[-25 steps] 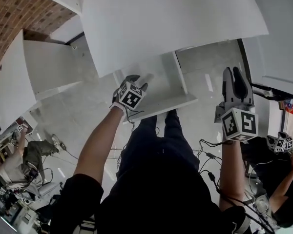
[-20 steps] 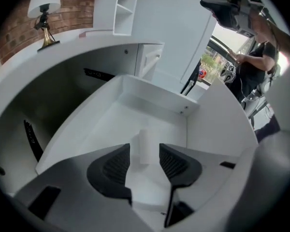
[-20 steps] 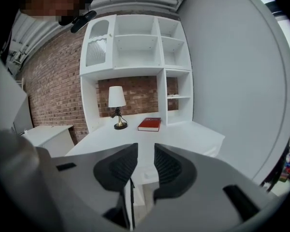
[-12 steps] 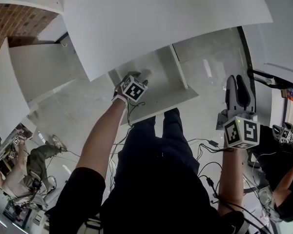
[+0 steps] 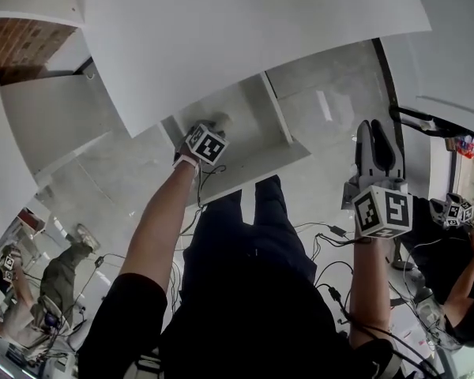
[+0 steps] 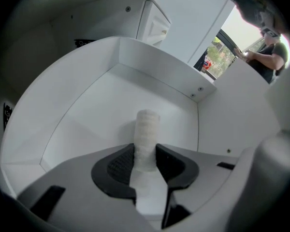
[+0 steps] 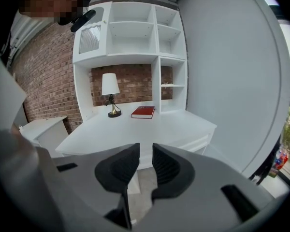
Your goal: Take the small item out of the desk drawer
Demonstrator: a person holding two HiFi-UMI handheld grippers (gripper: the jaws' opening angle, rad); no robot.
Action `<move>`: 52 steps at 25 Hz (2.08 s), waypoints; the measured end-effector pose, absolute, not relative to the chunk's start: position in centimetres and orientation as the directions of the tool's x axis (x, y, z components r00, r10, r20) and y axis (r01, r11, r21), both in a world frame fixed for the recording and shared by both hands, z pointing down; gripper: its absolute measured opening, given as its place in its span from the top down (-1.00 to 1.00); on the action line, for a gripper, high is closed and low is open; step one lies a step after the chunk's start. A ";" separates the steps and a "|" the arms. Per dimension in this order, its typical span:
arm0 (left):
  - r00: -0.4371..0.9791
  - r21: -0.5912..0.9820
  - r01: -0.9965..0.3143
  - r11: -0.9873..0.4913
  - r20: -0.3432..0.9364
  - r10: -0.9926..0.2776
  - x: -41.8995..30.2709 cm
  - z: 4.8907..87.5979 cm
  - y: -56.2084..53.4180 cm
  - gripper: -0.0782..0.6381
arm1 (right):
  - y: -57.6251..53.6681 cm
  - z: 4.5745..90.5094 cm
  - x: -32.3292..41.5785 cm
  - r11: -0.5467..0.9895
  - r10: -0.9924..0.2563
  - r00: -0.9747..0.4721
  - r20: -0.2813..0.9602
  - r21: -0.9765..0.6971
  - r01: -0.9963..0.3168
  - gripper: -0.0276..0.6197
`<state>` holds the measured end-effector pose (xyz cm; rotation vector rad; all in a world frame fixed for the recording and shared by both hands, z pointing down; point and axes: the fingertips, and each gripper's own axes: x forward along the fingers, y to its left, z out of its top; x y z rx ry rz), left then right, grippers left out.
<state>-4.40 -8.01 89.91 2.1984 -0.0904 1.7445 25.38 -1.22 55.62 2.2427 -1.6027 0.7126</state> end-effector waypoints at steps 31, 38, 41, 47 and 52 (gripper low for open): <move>0.597 0.120 -0.581 -0.805 0.735 -0.322 -3.5 62.9 -12.8 0.41 | -6.5 42.1 24.0 -0.112 -0.942 0.087 0.325 -0.057 -0.992 0.79; 0.627 0.067 -0.659 -0.749 0.599 -0.498 -4.4 52.3 -15.1 0.41 | -8.4 37.6 22.4 -0.029 -0.972 0.017 0.233 -0.048 -0.998 0.78; 0.627 0.047 -0.685 -0.727 0.547 -0.555 -4.8 48.5 -15.6 0.41 | -8.8 35.6 21.7 0.008 -0.982 -0.018 0.187 -0.057 -0.998 0.79; 0.587 -0.022 -0.726 -0.687 0.501 -0.636 -5.3 44.0 -16.8 0.41 | -8.2 31.7 20.4 0.086 -0.991 -0.090 0.099 -0.048 -0.995 0.79; 0.562 -0.024 -0.742 -0.669 0.520 -0.642 -4.3 44.1 -19.2 0.41 | -7.6 30.5 20.7 0.106 -0.991 -0.108 0.077 -0.032 -0.994 0.79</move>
